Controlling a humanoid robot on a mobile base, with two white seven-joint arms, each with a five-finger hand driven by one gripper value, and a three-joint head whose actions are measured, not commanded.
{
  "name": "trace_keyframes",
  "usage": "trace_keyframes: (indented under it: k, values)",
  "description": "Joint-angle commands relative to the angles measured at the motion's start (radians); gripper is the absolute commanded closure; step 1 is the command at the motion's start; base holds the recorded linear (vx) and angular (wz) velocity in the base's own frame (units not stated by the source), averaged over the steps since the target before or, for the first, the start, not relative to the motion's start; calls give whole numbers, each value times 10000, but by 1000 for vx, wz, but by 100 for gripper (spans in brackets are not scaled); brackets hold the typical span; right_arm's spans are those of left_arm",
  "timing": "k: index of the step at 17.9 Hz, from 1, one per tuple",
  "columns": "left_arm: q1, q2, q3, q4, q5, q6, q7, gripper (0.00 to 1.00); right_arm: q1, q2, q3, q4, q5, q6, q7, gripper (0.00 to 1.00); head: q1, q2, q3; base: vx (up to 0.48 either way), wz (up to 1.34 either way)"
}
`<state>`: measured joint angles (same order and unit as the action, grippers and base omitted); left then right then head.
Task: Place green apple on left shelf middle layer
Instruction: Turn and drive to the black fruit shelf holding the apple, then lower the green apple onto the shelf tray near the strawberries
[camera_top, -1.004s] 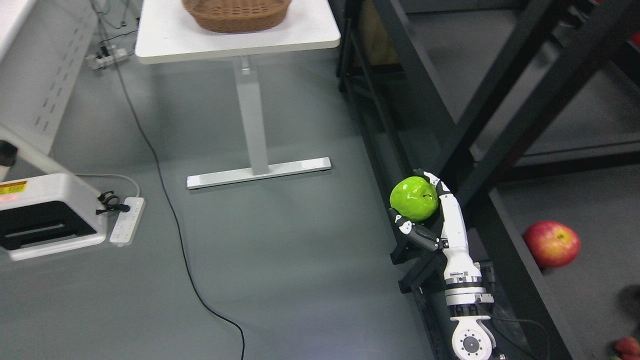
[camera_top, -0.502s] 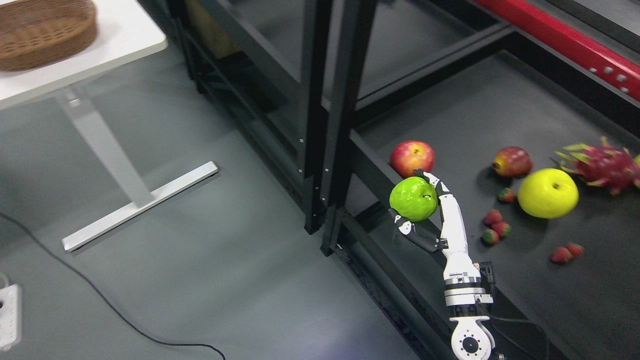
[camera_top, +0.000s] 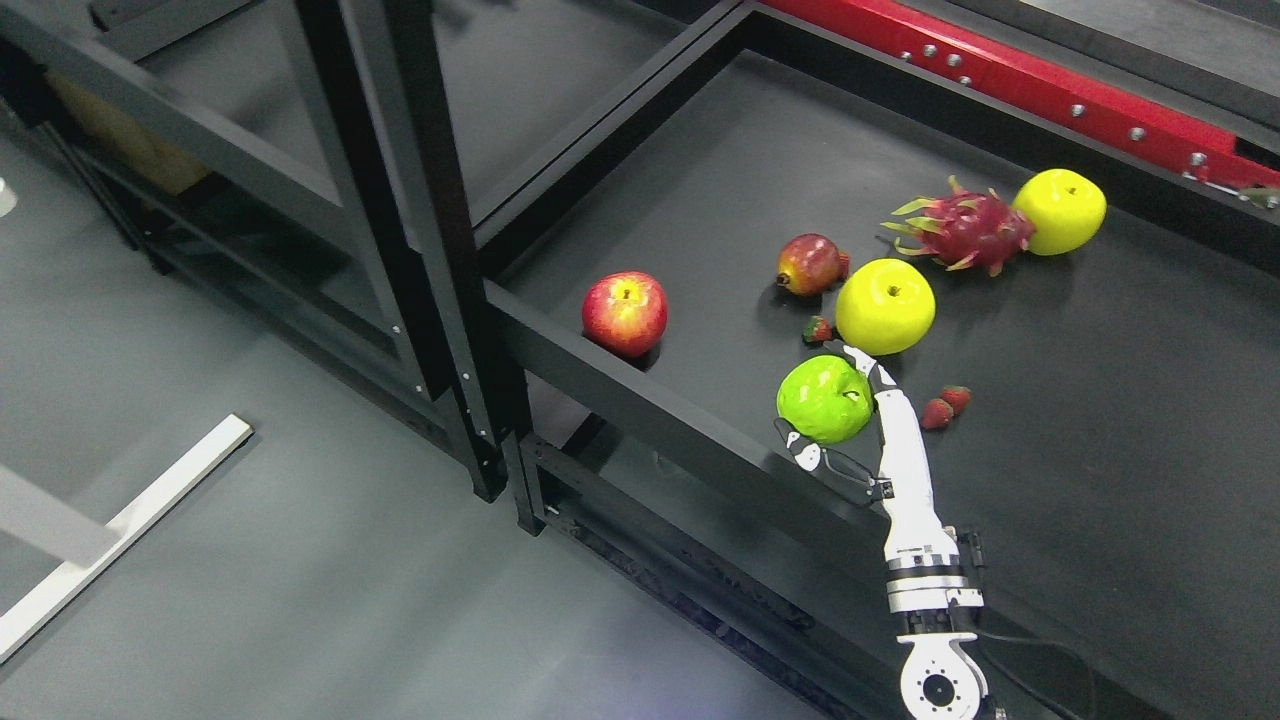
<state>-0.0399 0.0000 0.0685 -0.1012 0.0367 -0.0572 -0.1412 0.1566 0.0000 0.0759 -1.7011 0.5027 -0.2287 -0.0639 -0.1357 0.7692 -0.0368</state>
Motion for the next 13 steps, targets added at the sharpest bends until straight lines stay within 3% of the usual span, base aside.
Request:
trace_keyframes:
  k: [1,13]
  values:
    - [0,174,5,0,1,-11,1,0,-1,-174,23,45,4,63,-5,100,0,0,0,121,-532]
    - [0,174,5,0,1,4,1,0,-17,-174,-54,107,4,353,10,100,0,-3,0,131,-418]
